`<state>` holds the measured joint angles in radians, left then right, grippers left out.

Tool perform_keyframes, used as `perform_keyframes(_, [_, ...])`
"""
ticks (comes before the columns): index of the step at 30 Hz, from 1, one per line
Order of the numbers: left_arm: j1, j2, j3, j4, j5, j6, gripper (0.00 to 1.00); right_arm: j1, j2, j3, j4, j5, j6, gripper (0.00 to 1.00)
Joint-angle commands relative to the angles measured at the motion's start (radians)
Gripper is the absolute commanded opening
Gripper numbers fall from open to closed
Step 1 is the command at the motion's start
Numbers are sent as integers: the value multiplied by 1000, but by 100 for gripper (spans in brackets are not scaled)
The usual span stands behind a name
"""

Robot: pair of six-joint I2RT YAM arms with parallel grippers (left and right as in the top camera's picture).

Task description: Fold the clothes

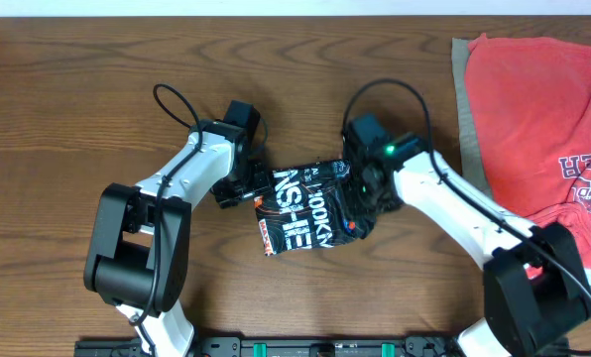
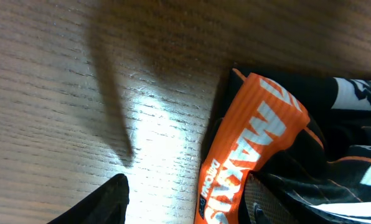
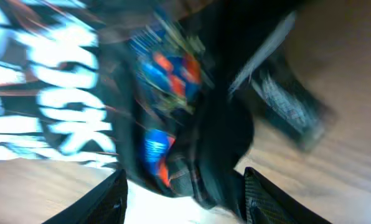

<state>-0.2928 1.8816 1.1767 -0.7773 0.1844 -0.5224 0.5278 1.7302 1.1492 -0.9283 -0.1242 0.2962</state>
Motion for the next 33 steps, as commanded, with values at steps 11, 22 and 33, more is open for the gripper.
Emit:
perform_keyframes(11, [0,-9,22,13,37,164,69,-43,13,-83,54,240,130,61])
perform_keyframes(22, [3,-71,18,69,310,399,99,-46,-58,-82,43,240,146,63])
perform_keyframes(33, [3,11,5,105,201,409,95,-80,-195,-82,-5,241,145,63])
